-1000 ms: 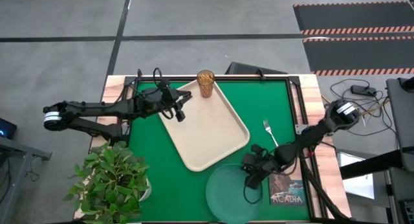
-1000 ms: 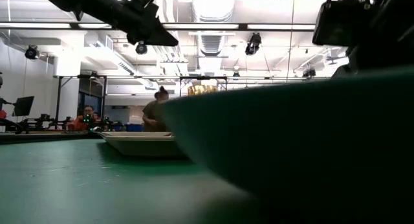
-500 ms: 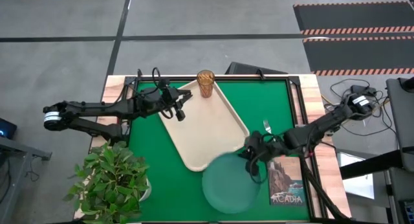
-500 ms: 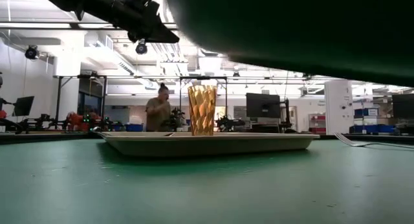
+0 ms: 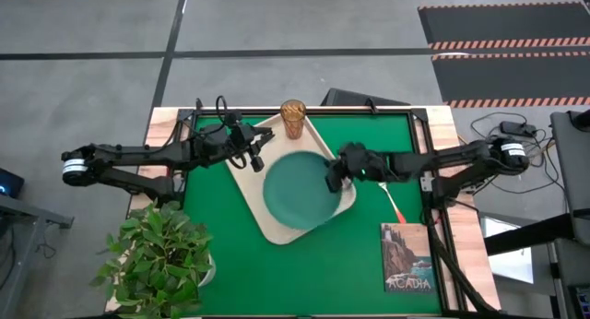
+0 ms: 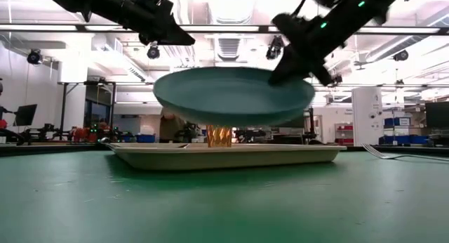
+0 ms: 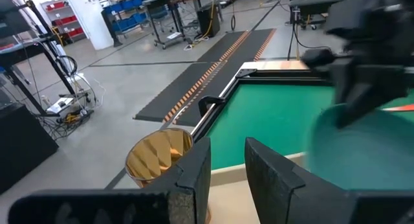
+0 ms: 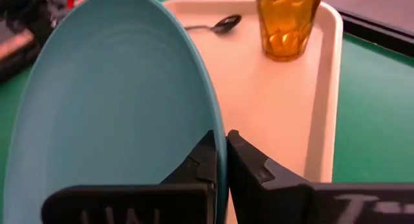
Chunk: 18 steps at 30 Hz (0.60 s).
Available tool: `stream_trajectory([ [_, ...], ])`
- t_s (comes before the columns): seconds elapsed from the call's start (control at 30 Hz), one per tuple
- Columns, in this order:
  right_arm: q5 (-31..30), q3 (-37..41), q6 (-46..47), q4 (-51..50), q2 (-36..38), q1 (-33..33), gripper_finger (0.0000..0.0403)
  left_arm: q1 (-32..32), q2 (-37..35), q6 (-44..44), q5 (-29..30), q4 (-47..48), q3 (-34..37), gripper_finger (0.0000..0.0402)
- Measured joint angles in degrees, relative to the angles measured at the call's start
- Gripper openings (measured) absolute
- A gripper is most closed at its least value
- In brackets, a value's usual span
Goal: Pick and place plate/cup/fork/spoon on tray
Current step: Put the green plate on the white tray under the yellow glass
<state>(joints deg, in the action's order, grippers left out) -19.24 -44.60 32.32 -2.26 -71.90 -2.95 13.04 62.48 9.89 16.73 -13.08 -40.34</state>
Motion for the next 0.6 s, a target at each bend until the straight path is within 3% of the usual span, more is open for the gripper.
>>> stream_trajectory([
  [0.33, 10.06, -0.04, -2.56, 16.70, -13.07, -9.94, 0.0012, 0.00, 0.00, 0.01, 0.00, 0.00, 0.00, 0.0077],
  [0.6, 10.76, -0.09, -2.74, 21.35, -19.40, -10.92, 0.0012, 0.00, -0.02, 0.00, 0.00, 0.00, 0.00, 0.0077],
])
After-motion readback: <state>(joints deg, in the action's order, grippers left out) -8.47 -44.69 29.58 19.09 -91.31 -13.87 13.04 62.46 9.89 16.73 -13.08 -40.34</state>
